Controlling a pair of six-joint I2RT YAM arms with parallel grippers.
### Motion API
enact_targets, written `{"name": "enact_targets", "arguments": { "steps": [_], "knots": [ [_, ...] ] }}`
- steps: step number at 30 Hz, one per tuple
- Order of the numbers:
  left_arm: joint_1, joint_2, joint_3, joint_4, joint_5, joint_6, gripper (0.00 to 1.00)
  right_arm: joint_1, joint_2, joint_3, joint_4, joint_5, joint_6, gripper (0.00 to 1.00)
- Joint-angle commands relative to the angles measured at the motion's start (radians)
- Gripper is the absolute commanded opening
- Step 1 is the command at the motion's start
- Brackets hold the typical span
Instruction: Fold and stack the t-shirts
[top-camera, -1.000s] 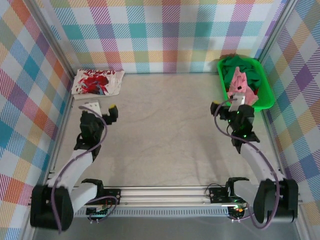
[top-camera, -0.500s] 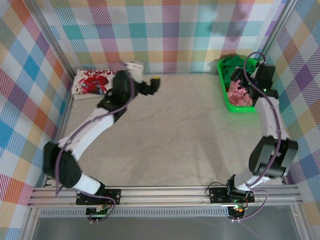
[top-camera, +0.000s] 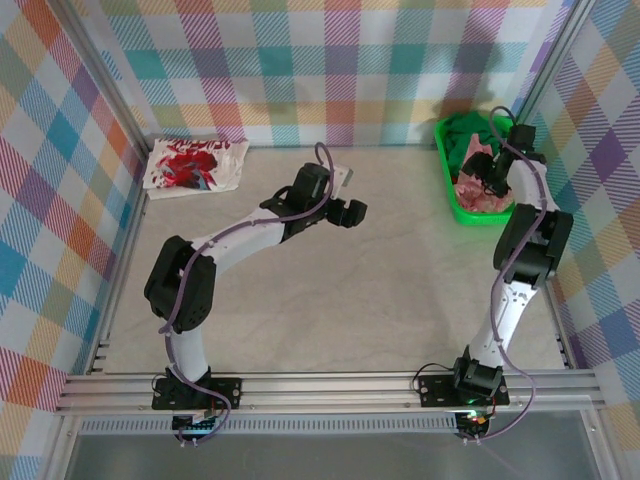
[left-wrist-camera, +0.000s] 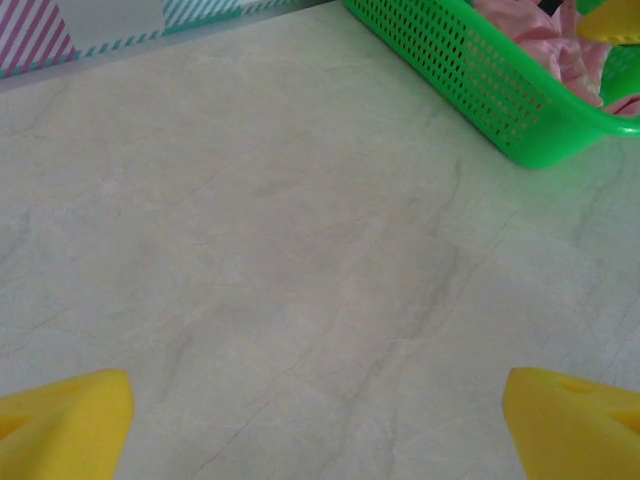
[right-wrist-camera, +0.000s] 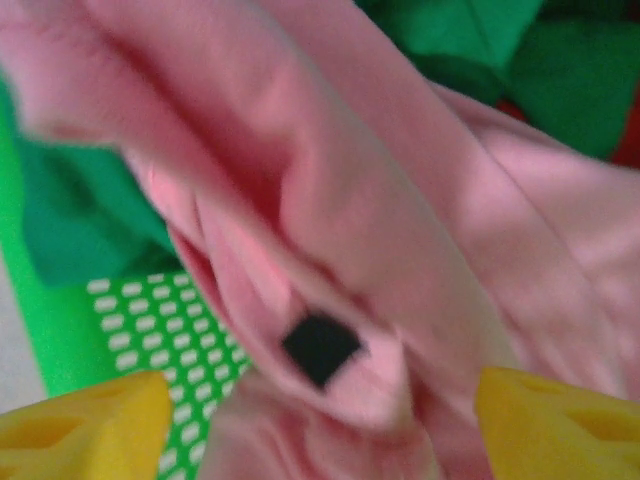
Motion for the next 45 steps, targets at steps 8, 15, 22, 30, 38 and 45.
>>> {"name": "enact_targets", "arguments": {
  "steps": [8, 15, 22, 30, 38, 45],
  "knots": [
    [0.01, -0.111, -0.101, 0.066, -0.02, 0.019, 0.95, 0.043, 0.052, 0.18, -0.055, -0.048, -0.029, 0.06],
    [0.041, -0.281, -0.26, 0.244, 0.005, 0.0, 0.96, 0.056, -0.405, -0.229, 0.185, 0.042, 0.029, 0.0],
    [0.097, -0.357, -0.323, 0.414, 0.112, -0.046, 0.96, 0.133, -0.741, -0.372, 0.195, 0.09, -0.012, 0.0],
    [0.113, -0.445, -0.302, 0.464, 0.148, -0.052, 0.97, 0.325, -0.87, -0.138, 0.069, 0.149, -0.151, 0.0],
    [0.133, -0.608, -0.399, 0.45, -0.014, -0.04, 0.97, 0.661, -0.671, 0.174, -0.038, 0.153, -0.286, 0.0],
    [0.189, -0.796, -0.597, 0.382, -0.265, -0.077, 0.98, 0.802, -0.355, 0.231, 0.011, 0.06, -0.198, 0.0]
  ]
}}
